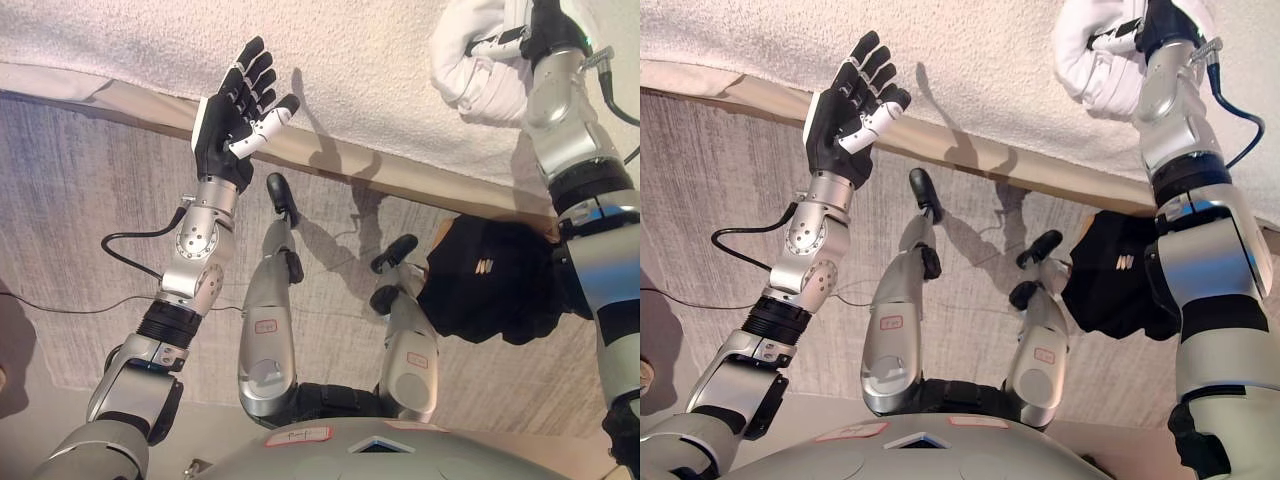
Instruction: Put the clothes on the bed into the basket.
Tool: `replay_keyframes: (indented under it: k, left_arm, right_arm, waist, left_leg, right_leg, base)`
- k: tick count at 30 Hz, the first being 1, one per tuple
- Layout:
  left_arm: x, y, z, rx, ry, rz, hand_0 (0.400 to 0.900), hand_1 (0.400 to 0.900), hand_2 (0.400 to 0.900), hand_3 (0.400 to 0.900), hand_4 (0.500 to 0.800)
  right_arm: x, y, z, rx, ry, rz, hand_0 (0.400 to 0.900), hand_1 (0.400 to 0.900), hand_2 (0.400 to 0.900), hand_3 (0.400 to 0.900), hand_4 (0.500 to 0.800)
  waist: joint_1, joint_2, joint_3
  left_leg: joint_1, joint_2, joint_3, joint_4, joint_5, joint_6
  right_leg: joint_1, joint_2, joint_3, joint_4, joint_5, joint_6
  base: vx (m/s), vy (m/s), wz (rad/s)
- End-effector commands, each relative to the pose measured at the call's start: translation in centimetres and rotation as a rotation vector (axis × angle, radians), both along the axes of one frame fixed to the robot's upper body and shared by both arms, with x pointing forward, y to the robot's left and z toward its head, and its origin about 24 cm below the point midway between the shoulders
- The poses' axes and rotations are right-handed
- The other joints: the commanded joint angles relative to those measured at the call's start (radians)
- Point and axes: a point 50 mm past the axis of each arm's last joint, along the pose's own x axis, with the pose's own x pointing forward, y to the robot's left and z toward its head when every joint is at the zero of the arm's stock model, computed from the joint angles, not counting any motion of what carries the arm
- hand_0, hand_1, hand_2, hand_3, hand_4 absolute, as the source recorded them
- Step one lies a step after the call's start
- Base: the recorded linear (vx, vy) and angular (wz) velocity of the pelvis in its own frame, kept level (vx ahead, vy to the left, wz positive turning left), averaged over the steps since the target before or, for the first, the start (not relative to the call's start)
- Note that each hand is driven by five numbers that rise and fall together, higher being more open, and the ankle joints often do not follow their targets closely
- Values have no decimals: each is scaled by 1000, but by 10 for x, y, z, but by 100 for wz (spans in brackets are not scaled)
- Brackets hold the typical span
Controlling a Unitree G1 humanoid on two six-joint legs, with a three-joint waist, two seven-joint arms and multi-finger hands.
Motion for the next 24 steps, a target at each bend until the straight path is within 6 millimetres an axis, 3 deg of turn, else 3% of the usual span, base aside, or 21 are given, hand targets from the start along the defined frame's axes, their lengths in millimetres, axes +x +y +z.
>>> replay_keyframes:
  k: [1,3,4,16,22,24]
  left_arm:
    - [-11,-24,59,-58,-270,-133,900,900,900,900,800]
    - [-10,-25,61,-49,-273,-133,900,900,900,900,800]
    - [-9,-24,61,-45,-271,-129,900,900,900,900,800]
    - [-7,-10,66,-52,-288,-49,900,900,900,900,800]
    - [-11,0,65,-1,-304,-10,900,900,900,900,800]
    - [-13,3,59,3,-293,-4,900,900,900,900,800]
  right_arm:
    - [-1,-6,68,-27,-67,-34,900,900,900,900,800]
    - [1,-2,70,-4,-51,-13,900,900,900,900,800]
    - [2,-1,72,8,-46,-5,402,402,402,402,501]
    - [7,32,76,47,-84,133,400,400,400,400,500]
    - [-5,34,81,52,-236,221,400,400,400,400,500]
    - [-14,32,70,108,-291,270,400,400,400,400,500]
  waist:
    - [39,0,37]
    - [40,-6,37]
    - [40,-9,37]
    - [21,-34,37]
    - [-2,-30,22]
    - [-5,-27,6]
  left_leg:
    - [-9,57,-72,126,-151,-143]
    - [-13,55,-76,125,-150,-143]
    - [-13,54,-77,125,-150,-144]
    - [38,60,-67,116,-146,-146]
    - [120,70,-44,96,-138,-150]
    - [147,75,-36,95,-137,-150]
  right_leg:
    - [93,6,-44,95,-78,26]
    - [96,13,-48,89,-78,25]
    - [98,16,-51,86,-78,24]
    - [140,31,-48,59,-68,21]
    - [201,36,-34,30,-58,24]
    - [229,37,-29,18,-59,24]
  base:
    - [35,-31,6]
    - [38,-37,7]
    - [31,-34,7]
    - [-4,3,-4]
    - [-14,23,-15]
    - [-1,11,-17]
